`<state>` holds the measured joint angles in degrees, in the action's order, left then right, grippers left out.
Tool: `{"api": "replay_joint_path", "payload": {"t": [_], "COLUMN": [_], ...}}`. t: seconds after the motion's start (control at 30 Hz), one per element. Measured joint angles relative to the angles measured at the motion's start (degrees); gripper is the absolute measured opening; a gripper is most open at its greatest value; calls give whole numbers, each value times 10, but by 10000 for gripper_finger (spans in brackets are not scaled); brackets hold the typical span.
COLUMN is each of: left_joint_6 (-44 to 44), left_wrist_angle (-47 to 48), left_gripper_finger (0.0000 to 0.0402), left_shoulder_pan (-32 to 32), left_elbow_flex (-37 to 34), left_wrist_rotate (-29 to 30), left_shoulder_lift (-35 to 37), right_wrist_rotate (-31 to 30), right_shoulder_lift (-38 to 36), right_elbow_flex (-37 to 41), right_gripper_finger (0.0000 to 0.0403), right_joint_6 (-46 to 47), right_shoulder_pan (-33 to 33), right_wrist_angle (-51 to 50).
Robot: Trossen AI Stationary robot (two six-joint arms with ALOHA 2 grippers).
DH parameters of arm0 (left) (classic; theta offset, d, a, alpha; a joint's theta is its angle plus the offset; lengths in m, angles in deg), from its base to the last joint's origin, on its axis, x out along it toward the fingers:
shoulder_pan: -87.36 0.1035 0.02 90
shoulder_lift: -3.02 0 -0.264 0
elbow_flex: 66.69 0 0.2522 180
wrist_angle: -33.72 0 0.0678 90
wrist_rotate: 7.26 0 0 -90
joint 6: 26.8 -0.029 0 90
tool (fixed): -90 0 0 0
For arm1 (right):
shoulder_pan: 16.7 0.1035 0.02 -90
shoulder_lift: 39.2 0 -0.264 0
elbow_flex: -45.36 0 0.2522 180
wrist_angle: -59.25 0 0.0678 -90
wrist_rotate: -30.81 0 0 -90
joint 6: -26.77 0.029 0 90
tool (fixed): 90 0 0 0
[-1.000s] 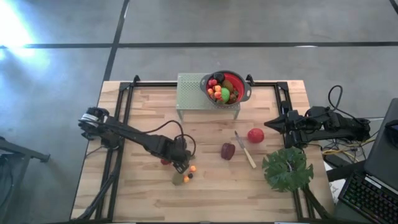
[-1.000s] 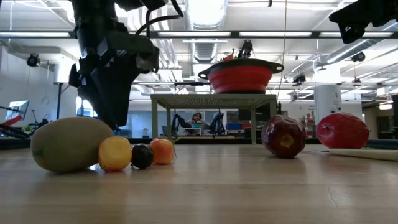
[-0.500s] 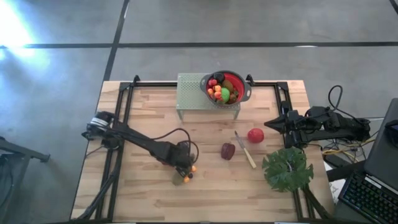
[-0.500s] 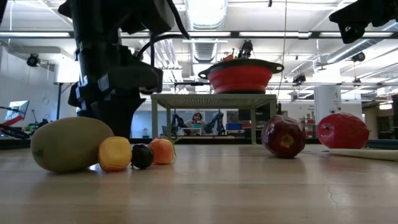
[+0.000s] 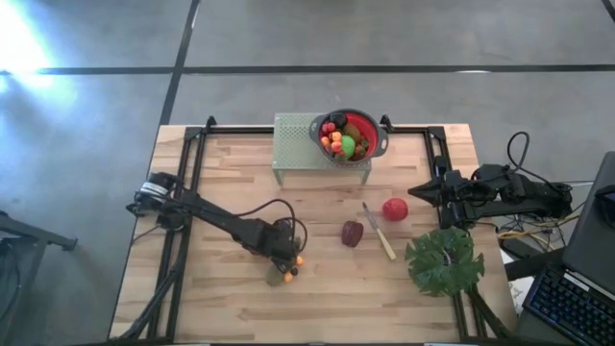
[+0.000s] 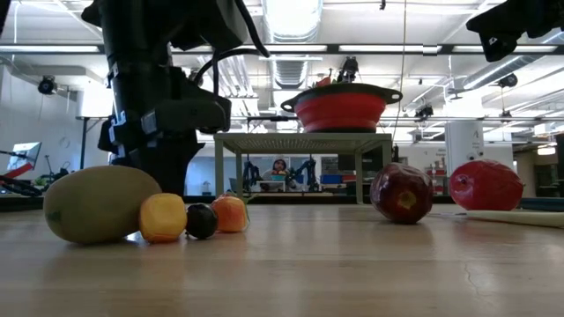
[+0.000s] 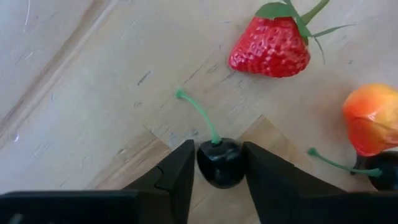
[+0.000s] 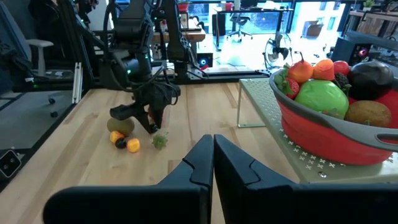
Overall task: Pick & Place Fruit
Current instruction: Put the black cherry into the black strainer bowl on the shelf
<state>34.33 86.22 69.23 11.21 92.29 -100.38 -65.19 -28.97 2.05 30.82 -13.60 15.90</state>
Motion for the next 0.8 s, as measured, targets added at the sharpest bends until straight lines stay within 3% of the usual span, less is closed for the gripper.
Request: {"api": "replay_joint_path", "payload": {"t": [0.17,0.43,0.8], "left_joint_6": [-13,-28,-83], "left_wrist_angle": [-1,-2,-11], "left_gripper_finger": [114,133,118], "left_shoulder_pan": [0,0,0], "left_elbow_flex": [1,11,37], "left_wrist_rotate": [2,2,6], "left_shoulder_lift": [0,7,35], "right_wrist_rotate": [0,0,0], "right_shoulder_lift": [0,0,0], "right_elbow_flex": [0,0,0], "right_gripper_finger": [8,8,8], "right_joint_6": [0,0,0], "right_shoulder_pan": [0,0,0], "right_wrist_angle": [0,0,0]}}
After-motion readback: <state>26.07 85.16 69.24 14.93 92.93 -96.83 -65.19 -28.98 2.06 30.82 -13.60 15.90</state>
